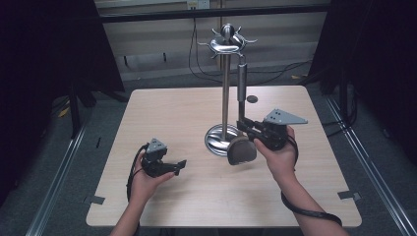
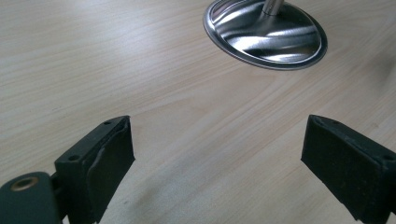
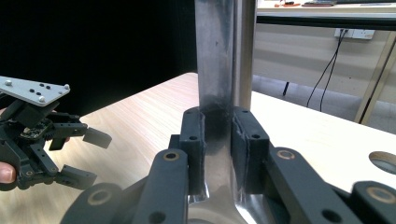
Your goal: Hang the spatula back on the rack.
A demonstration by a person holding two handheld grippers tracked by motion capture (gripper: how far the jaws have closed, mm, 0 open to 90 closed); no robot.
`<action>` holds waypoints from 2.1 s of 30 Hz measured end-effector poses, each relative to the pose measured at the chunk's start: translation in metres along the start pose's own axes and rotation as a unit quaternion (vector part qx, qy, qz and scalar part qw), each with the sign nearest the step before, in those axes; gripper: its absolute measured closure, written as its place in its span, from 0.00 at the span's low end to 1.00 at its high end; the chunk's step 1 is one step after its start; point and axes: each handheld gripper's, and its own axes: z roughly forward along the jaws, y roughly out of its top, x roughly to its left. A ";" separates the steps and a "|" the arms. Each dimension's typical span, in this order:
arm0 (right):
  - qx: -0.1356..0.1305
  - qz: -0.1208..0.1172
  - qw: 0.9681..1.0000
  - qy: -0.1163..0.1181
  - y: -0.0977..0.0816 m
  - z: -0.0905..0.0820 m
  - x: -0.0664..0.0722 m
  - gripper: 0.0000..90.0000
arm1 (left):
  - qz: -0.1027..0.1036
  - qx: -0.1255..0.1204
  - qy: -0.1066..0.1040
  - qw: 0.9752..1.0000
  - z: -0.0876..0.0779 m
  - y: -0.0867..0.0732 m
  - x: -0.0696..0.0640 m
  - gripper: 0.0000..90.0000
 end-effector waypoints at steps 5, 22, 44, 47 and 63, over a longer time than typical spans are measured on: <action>0.000 0.002 1.000 0.000 0.000 0.003 0.000 0.85 | 0.000 -0.001 -0.001 1.000 0.000 0.000 0.000 0.10; 0.009 0.013 1.000 0.009 -0.003 0.011 -0.001 0.79 | 0.000 0.000 -0.002 1.000 0.000 0.000 0.001 0.10; 0.025 0.016 1.000 0.009 -0.005 0.009 -0.003 0.61 | 0.000 0.002 -0.002 1.000 0.000 0.000 0.002 0.10; 0.030 0.017 0.999 0.009 -0.006 0.006 -0.002 0.56 | 0.000 0.001 0.000 1.000 -0.002 -0.001 0.002 0.10; 0.047 0.003 0.999 0.017 -0.016 0.001 0.000 0.33 | -0.002 -0.001 -0.001 1.000 -0.002 -0.001 0.003 0.10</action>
